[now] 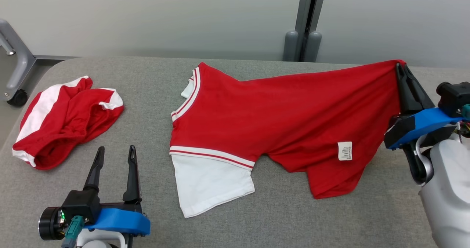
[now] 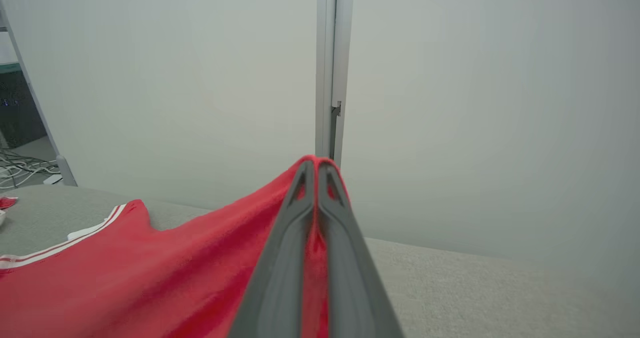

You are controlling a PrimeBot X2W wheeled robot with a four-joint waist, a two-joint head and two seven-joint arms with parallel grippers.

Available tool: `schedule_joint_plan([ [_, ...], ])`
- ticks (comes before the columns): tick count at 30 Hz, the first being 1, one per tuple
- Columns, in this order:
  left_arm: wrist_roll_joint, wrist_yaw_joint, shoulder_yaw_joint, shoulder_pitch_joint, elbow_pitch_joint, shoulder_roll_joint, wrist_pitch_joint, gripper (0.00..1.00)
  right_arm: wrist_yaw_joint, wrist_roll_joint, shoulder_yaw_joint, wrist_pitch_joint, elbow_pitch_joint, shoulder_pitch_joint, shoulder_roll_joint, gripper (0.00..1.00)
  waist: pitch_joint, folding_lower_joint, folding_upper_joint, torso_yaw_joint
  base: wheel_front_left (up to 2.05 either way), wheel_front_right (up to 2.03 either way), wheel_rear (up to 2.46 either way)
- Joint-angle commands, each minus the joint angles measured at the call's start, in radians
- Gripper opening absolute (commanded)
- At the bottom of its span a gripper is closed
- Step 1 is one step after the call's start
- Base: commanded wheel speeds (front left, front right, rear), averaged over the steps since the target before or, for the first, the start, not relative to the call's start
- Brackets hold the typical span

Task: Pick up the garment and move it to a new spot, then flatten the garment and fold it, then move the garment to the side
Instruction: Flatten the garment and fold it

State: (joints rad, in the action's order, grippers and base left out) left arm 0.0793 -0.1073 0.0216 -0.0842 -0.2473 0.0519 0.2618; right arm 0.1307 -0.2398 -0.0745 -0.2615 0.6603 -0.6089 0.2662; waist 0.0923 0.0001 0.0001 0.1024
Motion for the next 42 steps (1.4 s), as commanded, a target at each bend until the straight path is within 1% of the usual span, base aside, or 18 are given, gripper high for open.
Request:
schedule_joint_plan([
  [1,0.002,0.002,0.006,0.003,0.005,-0.002,0.005,1.00,0.000,-0.010,-0.006,-0.005,-0.014,0.016,-0.005,0.00,0.000,-0.0001,-0.0001,-0.002,0.00,0.00,0.00],
  [8,0.005,0.006,0.020,0.016,0.002,-0.002,0.005,1.00,0.000,-0.056,-0.080,-0.004,-0.147,0.117,-0.046,0.00,-0.011,-0.0001,-0.0001,-0.036,0.00,0.00,0.00],
  [13,0.006,0.009,0.020,0.025,0.009,-0.002,0.005,1.00,0.000,-0.079,-0.115,0.017,-0.288,0.214,-0.065,0.00,-0.019,-0.0001,-0.0001,-0.072,0.00,0.00,0.00],
  [20,0.004,0.012,0.019,0.024,0.016,-0.002,0.005,1.00,0.000,-0.104,-0.157,0.115,-0.529,0.393,-0.101,0.00,-0.013,-0.0001,-0.0001,-0.109,0.00,0.00,0.00],
  [23,0.003,0.011,0.018,0.019,0.018,-0.002,0.005,1.00,0.000,-0.116,-0.192,0.170,-0.607,0.488,-0.125,0.00,-0.006,-0.0001,-0.0001,-0.117,0.00,0.00,0.00],
  [26,0.006,0.014,0.013,0.011,0.018,-0.002,0.005,1.00,0.000,-0.120,-0.220,0.211,-0.637,0.572,-0.138,0.00,-0.001,-0.0001,-0.0001,-0.121,0.00,0.00,0.00],
  [31,0.008,0.013,0.016,0.002,0.018,-0.002,0.005,1.00,0.000,-0.136,-0.257,0.262,-0.629,0.654,-0.156,0.00,0.007,-0.0001,-0.0001,-0.126,0.00,0.00,0.00],
  [32,0.008,0.013,0.017,0.001,0.018,-0.002,0.005,1.00,0.000,-0.134,-0.257,0.265,-0.629,0.655,-0.153,0.18,0.009,-0.0001,-0.0001,-0.127,0.00,0.00,0.00],
  [33,0.007,0.013,0.018,0.000,0.018,-0.002,0.005,1.00,0.000,-0.126,-0.252,0.262,-0.630,0.652,-0.151,0.48,0.010,-0.0001,-0.0001,-0.129,0.00,0.00,0.00],
  [34,0.007,0.013,0.018,0.000,0.018,-0.002,0.005,1.00,0.000,-0.126,-0.252,0.262,-0.630,0.652,-0.151,0.48,0.010,-0.0001,-0.0001,-0.129,0.00,0.00,0.00],
  [35,0.005,0.011,0.019,-0.001,0.018,-0.002,0.005,1.00,0.000,-0.117,-0.237,0.254,-0.637,0.640,-0.149,1.00,0.012,-0.0001,-0.0001,-0.131,0.00,0.00,0.00],
  [39,0.001,0.010,0.018,-0.001,0.018,-0.002,0.005,1.00,0.000,-0.093,-0.183,0.232,-0.662,0.606,-0.136,1.00,0.016,-0.0001,-0.0001,-0.134,0.00,0.00,0.00],
  [40,0.001,0.010,0.018,-0.001,0.018,-0.002,0.005,1.00,0.000,-0.093,-0.183,0.232,-0.662,0.606,-0.136,1.00,0.016,-0.0001,-0.0001,-0.134,0.00,0.00,0.00],
  [42,0.000,0.009,0.018,-0.005,0.017,-0.002,0.005,1.00,0.000,-0.079,-0.133,0.222,-0.693,0.574,-0.124,1.00,0.018,-0.0001,-0.0001,-0.131,0.00,0.00,0.00],
])
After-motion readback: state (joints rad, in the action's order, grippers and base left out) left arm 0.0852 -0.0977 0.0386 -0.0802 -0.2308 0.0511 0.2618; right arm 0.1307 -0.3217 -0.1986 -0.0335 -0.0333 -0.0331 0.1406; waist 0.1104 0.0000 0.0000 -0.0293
